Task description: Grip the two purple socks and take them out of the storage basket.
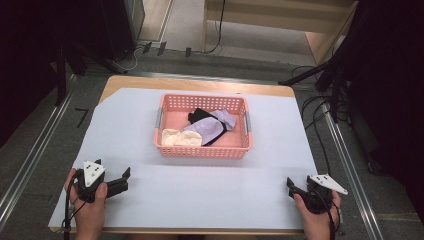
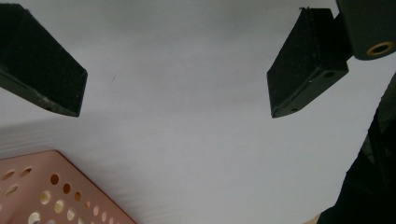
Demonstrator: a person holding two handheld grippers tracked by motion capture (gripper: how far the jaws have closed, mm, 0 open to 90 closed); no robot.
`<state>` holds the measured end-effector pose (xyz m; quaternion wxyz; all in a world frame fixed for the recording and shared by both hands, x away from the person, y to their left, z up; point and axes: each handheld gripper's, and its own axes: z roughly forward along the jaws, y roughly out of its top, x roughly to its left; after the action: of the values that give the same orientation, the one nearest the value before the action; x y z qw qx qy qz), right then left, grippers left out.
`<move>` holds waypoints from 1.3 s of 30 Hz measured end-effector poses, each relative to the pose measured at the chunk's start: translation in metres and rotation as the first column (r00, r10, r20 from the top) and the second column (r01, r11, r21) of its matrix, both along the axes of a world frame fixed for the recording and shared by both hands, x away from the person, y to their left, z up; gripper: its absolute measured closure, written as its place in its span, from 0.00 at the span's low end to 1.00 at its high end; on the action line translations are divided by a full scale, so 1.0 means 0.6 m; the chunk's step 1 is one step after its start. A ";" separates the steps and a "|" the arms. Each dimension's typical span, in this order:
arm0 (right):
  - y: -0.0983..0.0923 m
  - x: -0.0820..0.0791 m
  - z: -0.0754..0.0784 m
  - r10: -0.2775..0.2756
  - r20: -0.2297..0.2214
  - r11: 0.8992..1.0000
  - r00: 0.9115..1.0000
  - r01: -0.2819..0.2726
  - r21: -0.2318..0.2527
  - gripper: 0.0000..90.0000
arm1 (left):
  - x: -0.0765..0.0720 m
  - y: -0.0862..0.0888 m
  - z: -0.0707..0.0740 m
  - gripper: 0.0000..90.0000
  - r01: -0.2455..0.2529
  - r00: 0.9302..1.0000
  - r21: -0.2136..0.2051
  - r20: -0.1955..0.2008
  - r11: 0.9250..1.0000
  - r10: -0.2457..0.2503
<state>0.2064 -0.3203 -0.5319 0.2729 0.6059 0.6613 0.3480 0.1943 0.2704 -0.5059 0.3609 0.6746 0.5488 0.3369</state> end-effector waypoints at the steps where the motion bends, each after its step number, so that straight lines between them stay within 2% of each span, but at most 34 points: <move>1: 0.000 -0.004 0.001 -0.019 0.027 1.000 0.999 0.020 -0.004 0.24 | 0.000 0.000 0.000 0.06 0.000 1.000 0.000 0.000 1.000 0.000; 2: 0.000 -0.009 0.003 -0.035 0.056 0.999 0.998 0.035 -0.001 0.24 | 0.000 0.002 0.000 0.06 0.003 1.000 -0.009 -0.003 1.000 -0.003; 3: 0.000 -0.009 0.003 -0.035 0.056 0.999 0.998 0.035 -0.001 0.24 | 0.000 0.002 0.000 0.06 0.003 1.000 -0.009 -0.003 1.000 -0.003; 5: -0.005 -0.022 0.006 -0.051 0.147 0.999 0.988 0.049 0.019 0.19 | -0.001 0.003 0.000 0.06 0.000 1.000 -0.014 0.005 1.000 0.000; 9: -0.007 -0.024 0.009 -0.056 0.165 0.998 0.985 0.049 0.050 0.21 | -0.001 0.002 0.001 0.06 -0.001 1.000 -0.014 0.005 1.000 0.001; 10: -0.003 -0.024 0.015 -0.055 0.186 0.997 0.981 0.044 0.062 0.23 | -0.001 0.002 0.001 0.06 0.000 1.000 -0.014 0.005 1.000 0.000; 14: 0.009 -0.021 0.029 -0.048 0.210 0.996 0.977 0.032 0.079 0.26 | -0.003 0.003 0.000 0.06 0.003 1.000 -0.019 0.016 1.000 -0.003; 16: 0.023 -0.012 0.043 -0.048 0.206 0.995 0.977 0.028 0.099 0.28 | -0.004 0.003 0.001 0.06 0.003 1.000 -0.019 0.016 1.000 -0.003; 20: 0.037 0.000 0.052 -0.026 0.206 0.996 0.978 0.007 0.092 0.32 | -0.005 0.004 0.001 0.06 0.007 1.000 -0.030 0.024 1.000 -0.006; 21: 0.043 0.007 0.055 -0.003 0.193 0.996 0.981 -0.013 0.085 0.30 | -0.005 0.004 0.001 0.06 0.007 1.000 -0.031 0.023 0.999 -0.006; 23: 0.056 0.015 0.063 -0.001 0.193 0.996 0.981 -0.016 0.086 0.30 | -0.005 0.004 0.001 0.06 0.007 1.000 -0.033 0.025 0.999 -0.006; 25: 0.070 0.024 0.072 0.015 0.204 0.996 0.979 -0.033 0.086 0.30 | -0.005 0.005 0.000 0.06 0.008 1.000 -0.034 0.023 0.999 -0.007; 26: 0.087 0.033 0.083 0.027 0.214 0.995 0.976 -0.047 0.090 0.31 | -0.004 0.005 0.001 0.06 0.011 1.000 -0.033 0.020 0.999 -0.010; 28: 0.095 0.037 0.088 0.037 0.215 0.994 0.976 -0.058 0.091 0.30 | -0.004 0.005 0.001 0.06 0.012 1.000 -0.031 0.019 0.999 -0.011; 29: 0.118 0.049 0.101 0.060 0.228 0.994 0.972 -0.079 0.076 0.30 | -0.004 0.004 0.000 0.06 0.012 1.000 -0.027 0.017 1.000 -0.011; 31: 0.125 0.053 0.106 0.071 0.235 0.993 0.969 -0.091 0.073 0.30 | -0.003 0.004 0.000 0.06 0.013 1.000 -0.025 0.014 1.000 -0.012; 34: 0.165 0.077 0.130 0.117 0.250 0.988 0.961 -0.137 0.068 0.31 | -0.003 0.003 0.000 0.06 0.014 1.000 -0.026 0.012 1.000 -0.014; 36: 0.171 0.080 0.133 0.121 0.248 0.987 0.961 -0.142 0.070 0.31 | -0.003 0.003 0.000 0.06 0.015 1.000 -0.027 0.012 1.000 -0.015; 37: 0.191 0.095 0.140 0.143 0.246 0.985 0.959 -0.162 0.057 0.31 | -0.003 0.003 0.000 0.06 0.014 1.000 -0.028 0.011 1.000 -0.014; 38: 0.191 0.095 0.140 0.143 0.246 0.985 0.959 -0.162 0.057 0.31 | -0.003 0.003 0.000 0.06 0.014 1.000 -0.028 0.011 1.000 -0.014; 39: 0.208 0.107 0.144 0.162 0.236 0.982 0.958 -0.180 0.056 0.31 | -0.003 0.004 0.001 0.06 0.015 1.000 -0.026 0.008 1.000 -0.015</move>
<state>0.2706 -0.1958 -0.4456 0.2931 0.5122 0.6612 0.4632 0.1926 0.2726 -0.5055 0.3744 0.6725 0.5467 0.3296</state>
